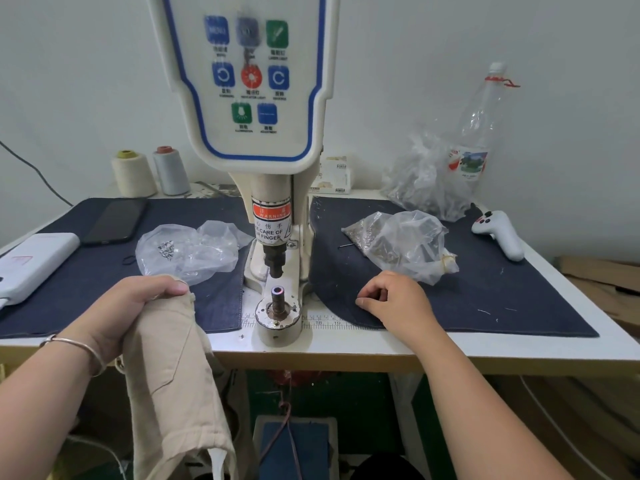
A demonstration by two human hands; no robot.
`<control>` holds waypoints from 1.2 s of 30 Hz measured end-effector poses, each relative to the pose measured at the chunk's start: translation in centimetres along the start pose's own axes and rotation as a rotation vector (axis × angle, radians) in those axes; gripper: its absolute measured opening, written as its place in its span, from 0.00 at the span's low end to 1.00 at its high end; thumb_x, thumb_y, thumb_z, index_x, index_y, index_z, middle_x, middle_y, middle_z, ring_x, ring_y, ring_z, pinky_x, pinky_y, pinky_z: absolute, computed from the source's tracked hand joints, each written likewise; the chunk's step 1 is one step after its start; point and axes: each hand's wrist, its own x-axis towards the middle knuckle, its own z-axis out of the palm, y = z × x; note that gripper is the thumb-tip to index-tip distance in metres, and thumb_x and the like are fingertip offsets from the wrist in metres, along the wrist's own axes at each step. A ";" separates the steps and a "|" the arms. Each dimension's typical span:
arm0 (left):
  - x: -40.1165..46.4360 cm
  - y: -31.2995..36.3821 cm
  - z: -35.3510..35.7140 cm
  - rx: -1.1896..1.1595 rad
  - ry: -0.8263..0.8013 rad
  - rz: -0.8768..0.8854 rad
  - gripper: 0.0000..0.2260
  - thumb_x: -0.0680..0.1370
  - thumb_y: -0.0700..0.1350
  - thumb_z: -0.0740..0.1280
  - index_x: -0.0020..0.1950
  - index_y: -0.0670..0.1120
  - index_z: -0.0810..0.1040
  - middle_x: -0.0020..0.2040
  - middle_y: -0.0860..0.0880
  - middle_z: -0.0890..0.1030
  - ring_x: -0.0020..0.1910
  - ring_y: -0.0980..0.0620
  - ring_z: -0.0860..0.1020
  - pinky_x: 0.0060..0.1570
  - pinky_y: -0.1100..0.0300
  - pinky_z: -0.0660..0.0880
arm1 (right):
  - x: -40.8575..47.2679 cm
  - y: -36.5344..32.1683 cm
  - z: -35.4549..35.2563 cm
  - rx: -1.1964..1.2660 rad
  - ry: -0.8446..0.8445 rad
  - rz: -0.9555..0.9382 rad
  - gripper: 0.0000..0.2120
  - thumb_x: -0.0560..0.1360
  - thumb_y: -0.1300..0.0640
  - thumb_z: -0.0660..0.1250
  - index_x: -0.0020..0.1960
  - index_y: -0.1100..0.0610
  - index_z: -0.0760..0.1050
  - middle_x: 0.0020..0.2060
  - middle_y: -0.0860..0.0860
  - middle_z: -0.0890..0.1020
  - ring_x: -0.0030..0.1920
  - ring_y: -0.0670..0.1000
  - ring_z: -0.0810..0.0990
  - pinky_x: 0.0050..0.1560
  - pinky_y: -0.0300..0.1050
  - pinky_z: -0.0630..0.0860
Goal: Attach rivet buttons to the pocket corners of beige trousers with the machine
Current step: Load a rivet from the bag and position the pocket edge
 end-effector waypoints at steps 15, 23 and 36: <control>-0.2 0.1 0.1 -0.035 -0.018 0.001 0.25 0.56 0.55 0.74 0.44 0.38 0.84 0.41 0.39 0.83 0.42 0.42 0.80 0.50 0.50 0.73 | -3.5 -6.8 0.5 0.526 0.179 -0.154 0.06 0.73 0.59 0.73 0.40 0.50 0.82 0.38 0.42 0.82 0.41 0.42 0.79 0.41 0.29 0.73; -0.6 0.3 0.2 -0.059 0.018 -0.023 0.22 0.55 0.55 0.74 0.42 0.42 0.84 0.41 0.40 0.83 0.43 0.42 0.80 0.53 0.48 0.74 | -3.1 -10.0 2.6 0.538 0.040 -0.200 0.03 0.73 0.59 0.73 0.42 0.54 0.83 0.37 0.46 0.81 0.38 0.46 0.78 0.39 0.33 0.74; -0.1 0.0 0.1 -0.019 0.052 -0.015 0.20 0.63 0.52 0.71 0.46 0.39 0.85 0.42 0.40 0.84 0.43 0.44 0.81 0.52 0.49 0.75 | -2.4 -10.4 2.5 0.368 0.037 -0.236 0.04 0.74 0.61 0.72 0.41 0.55 0.82 0.37 0.44 0.79 0.34 0.42 0.75 0.37 0.30 0.69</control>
